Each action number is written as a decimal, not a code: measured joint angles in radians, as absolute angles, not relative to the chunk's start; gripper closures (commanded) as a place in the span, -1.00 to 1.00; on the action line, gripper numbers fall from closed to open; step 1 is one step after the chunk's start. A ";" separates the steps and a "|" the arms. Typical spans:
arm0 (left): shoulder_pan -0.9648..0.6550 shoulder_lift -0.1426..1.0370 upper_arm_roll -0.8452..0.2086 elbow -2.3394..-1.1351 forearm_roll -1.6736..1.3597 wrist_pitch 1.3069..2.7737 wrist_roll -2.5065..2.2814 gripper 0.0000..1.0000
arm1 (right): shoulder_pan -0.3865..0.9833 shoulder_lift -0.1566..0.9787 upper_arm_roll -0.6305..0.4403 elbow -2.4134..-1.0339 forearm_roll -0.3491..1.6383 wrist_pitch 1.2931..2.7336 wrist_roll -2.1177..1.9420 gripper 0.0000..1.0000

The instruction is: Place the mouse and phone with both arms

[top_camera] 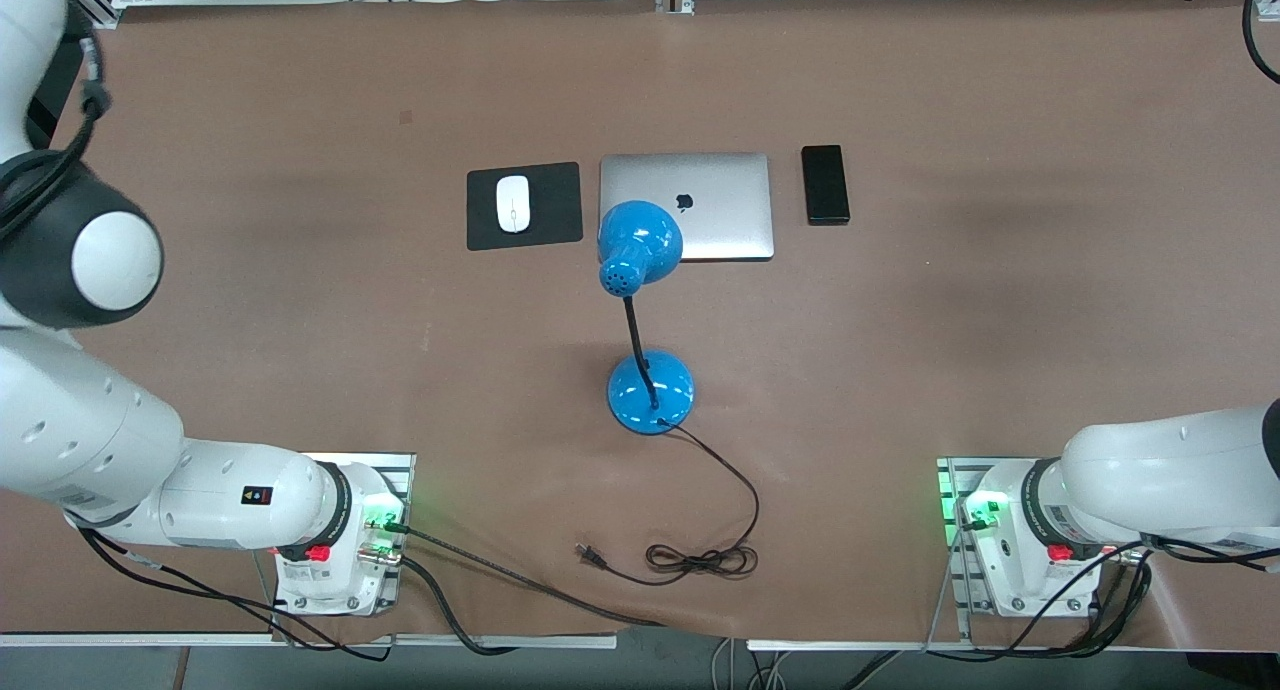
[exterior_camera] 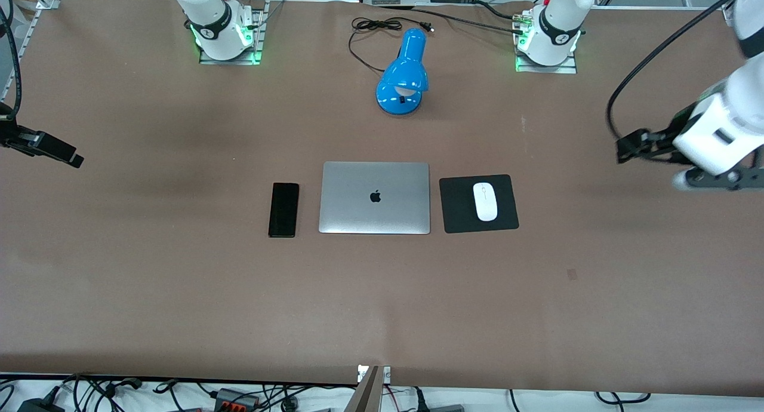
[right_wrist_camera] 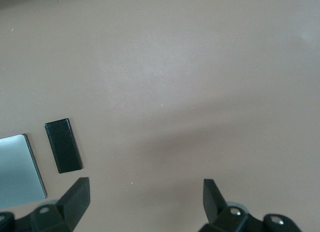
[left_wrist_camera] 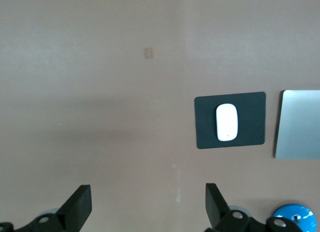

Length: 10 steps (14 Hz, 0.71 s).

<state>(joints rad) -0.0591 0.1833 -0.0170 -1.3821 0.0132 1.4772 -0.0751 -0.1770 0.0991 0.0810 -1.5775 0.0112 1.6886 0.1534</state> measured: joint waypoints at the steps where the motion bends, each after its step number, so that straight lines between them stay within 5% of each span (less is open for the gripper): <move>1: -0.061 0.144 0.008 -1.444 -0.008 1.526 -0.054 -1.00 | -0.174 0.098 0.076 -1.577 0.011 1.688 0.153 -1.00; 5: -0.045 -0.009 0.037 -1.675 -0.044 1.653 -0.045 -1.00 | -0.058 0.097 -0.052 -1.577 0.013 1.683 0.152 -1.00; 10: -0.028 -0.054 0.030 -1.732 -0.044 1.649 -0.033 -1.00 | -0.034 0.097 -0.065 -1.577 0.013 1.667 0.152 -1.00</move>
<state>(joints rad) -0.0283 -0.0537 0.0299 -1.7315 -0.0441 1.6489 -0.0326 -0.0336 0.0974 -0.0655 -1.5774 0.0132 1.6674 0.1525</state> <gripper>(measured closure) 0.000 0.000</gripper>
